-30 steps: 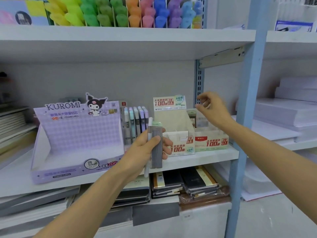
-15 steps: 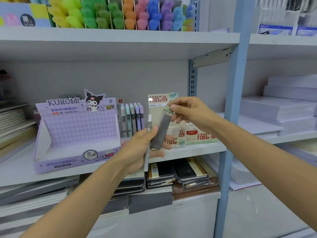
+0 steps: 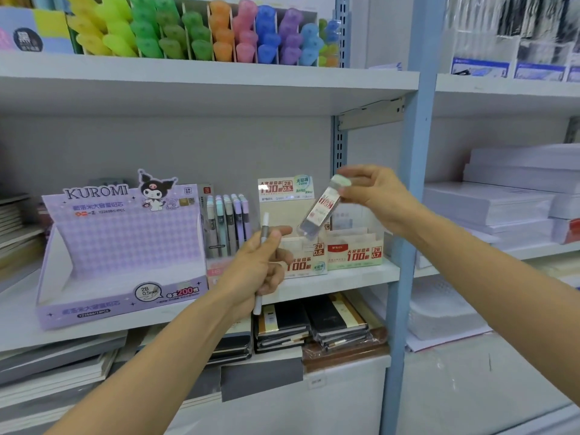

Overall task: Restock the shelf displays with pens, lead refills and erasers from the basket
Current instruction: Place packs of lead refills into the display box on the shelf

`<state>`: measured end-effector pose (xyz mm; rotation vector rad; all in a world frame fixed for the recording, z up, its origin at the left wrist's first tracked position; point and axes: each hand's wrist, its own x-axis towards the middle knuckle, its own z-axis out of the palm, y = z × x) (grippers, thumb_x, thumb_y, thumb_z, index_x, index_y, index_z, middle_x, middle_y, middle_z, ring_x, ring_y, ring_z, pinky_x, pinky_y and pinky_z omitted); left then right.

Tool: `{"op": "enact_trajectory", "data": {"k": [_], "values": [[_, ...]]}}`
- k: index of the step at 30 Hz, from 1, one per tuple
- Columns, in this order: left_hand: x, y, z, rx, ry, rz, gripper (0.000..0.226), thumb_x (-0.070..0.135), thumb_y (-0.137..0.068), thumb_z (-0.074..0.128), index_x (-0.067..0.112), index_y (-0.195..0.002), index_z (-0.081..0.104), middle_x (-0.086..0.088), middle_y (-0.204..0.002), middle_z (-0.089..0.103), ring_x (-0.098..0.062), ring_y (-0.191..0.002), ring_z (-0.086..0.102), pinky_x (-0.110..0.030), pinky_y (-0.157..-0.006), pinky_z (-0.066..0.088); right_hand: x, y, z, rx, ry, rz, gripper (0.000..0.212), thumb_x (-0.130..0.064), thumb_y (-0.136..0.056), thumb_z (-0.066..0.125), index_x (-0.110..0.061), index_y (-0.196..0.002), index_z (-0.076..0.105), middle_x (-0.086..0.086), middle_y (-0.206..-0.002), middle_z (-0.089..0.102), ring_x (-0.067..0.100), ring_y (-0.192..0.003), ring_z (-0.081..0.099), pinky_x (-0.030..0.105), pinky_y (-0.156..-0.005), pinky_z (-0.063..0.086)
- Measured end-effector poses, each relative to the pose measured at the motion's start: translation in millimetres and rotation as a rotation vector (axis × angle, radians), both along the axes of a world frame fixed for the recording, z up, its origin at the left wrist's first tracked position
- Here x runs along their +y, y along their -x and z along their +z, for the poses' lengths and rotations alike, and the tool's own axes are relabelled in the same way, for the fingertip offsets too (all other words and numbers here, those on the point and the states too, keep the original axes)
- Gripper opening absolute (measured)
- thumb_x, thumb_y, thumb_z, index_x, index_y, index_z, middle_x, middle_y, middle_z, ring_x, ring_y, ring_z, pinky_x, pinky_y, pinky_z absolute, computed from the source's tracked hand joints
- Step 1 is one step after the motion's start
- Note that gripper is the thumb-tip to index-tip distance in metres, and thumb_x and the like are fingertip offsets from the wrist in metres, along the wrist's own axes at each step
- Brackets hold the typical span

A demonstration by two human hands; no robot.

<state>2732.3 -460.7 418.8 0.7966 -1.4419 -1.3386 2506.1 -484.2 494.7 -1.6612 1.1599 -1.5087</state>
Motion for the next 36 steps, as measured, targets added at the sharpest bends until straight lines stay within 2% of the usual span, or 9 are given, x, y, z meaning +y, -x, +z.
{"op": "enact_trajectory", "data": {"k": [3,7,14,22,25,27,30,32,36], "values": [[-7,-1,2,0.018,-0.028,0.021,0.028,0.036,-0.101,0.042,0.013,-0.112,0.056,0.002,-0.061,0.053,-0.008,-0.042,0.039,-0.018,-0.034,0.024,-10,19,13,0.057,0.165,-0.178,0.033,0.002,-0.086,0.066,-0.009,-0.116,0.064,0.007,-0.106,0.07,0.017,-0.094,0.069,0.024,-0.082,0.057],[-16,0,2,0.078,-0.052,0.031,0.021,0.02,-0.102,0.034,0.011,-0.097,0.052,0.002,-0.057,0.051,-0.01,-0.047,0.043,-0.02,-0.041,0.035,-28,21,6,0.288,0.263,-0.297,0.027,0.0,-0.086,0.066,-0.019,-0.105,0.066,-0.001,-0.099,0.068,0.012,-0.092,0.064,0.017,-0.079,0.051],[-25,-4,-11,0.073,0.056,0.033,0.021,0.022,-0.103,0.043,0.015,-0.111,0.062,-0.001,-0.067,0.057,-0.012,-0.056,0.049,-0.024,-0.052,0.044,-59,11,-18,0.417,0.306,-0.314,0.025,-0.001,-0.089,0.063,-0.021,-0.104,0.062,-0.007,-0.096,0.064,-0.002,-0.085,0.059,0.005,-0.069,0.046],[-23,-6,-12,0.023,0.094,0.027,0.021,0.01,-0.1,0.047,0.014,-0.113,0.064,-0.002,-0.072,0.062,-0.011,-0.057,0.052,-0.021,-0.053,0.047,-83,4,-33,0.713,0.168,-0.301,0.021,-0.01,-0.092,0.061,-0.013,-0.111,0.07,0.002,-0.111,0.058,0.014,-0.094,0.056,0.026,-0.082,0.047],[-18,-9,-11,0.003,0.131,0.029,0.021,0.008,-0.099,0.049,0.013,-0.114,0.063,-0.005,-0.08,0.069,-0.012,-0.062,0.059,-0.022,-0.06,0.052,-79,-1,-32,0.667,0.182,-0.362,0.027,-0.014,-0.094,0.058,-0.016,-0.12,0.065,0.005,-0.122,0.05,0.016,-0.101,0.052,0.03,-0.093,0.047],[-14,-12,-9,0.004,0.146,0.027,0.021,0.008,-0.099,0.05,0.011,-0.115,0.062,-0.007,-0.086,0.073,-0.014,-0.066,0.064,-0.023,-0.065,0.055,-66,-8,-26,0.543,0.286,-0.382,0.025,-0.016,-0.095,0.057,-0.02,-0.119,0.065,0.001,-0.116,0.053,0.012,-0.096,0.055,0.025,-0.086,0.048],[-7,-14,-5,0.017,0.156,0.03,0.02,0.01,-0.098,0.051,0.009,-0.117,0.058,-0.01,-0.093,0.074,-0.017,-0.071,0.067,-0.026,-0.069,0.058,-38,-29,-18,0.34,0.269,-0.095,0.021,-0.022,-0.095,0.059,-0.025,-0.115,0.064,-0.006,-0.103,0.066,0.004,-0.08,0.062,0.018,-0.068,0.051],[-1,-16,-5,0.013,0.183,0.055,0.018,0.011,-0.099,0.05,0.006,-0.116,0.053,-0.011,-0.097,0.075,-0.019,-0.073,0.068,-0.027,-0.071,0.059,-18,-48,-17,0.324,0.18,0.145,0.027,-0.027,-0.092,0.063,-0.023,-0.119,0.065,-0.006,-0.098,0.07,0.003,-0.077,0.065,0.017,-0.068,0.052],[13,-26,-6,-0.032,0.222,0.096,0.015,0.014,-0.1,0.049,0.005,-0.112,0.05,-0.008,-0.098,0.075,-0.019,-0.078,0.071,-0.027,-0.073,0.058,0,-83,-26,0.402,0.137,0.333,0.022,-0.021,-0.091,0.065,-0.012,-0.11,0.07,0.0,-0.094,0.073,0.009,-0.081,0.067,0.022,-0.073,0.055]]}}
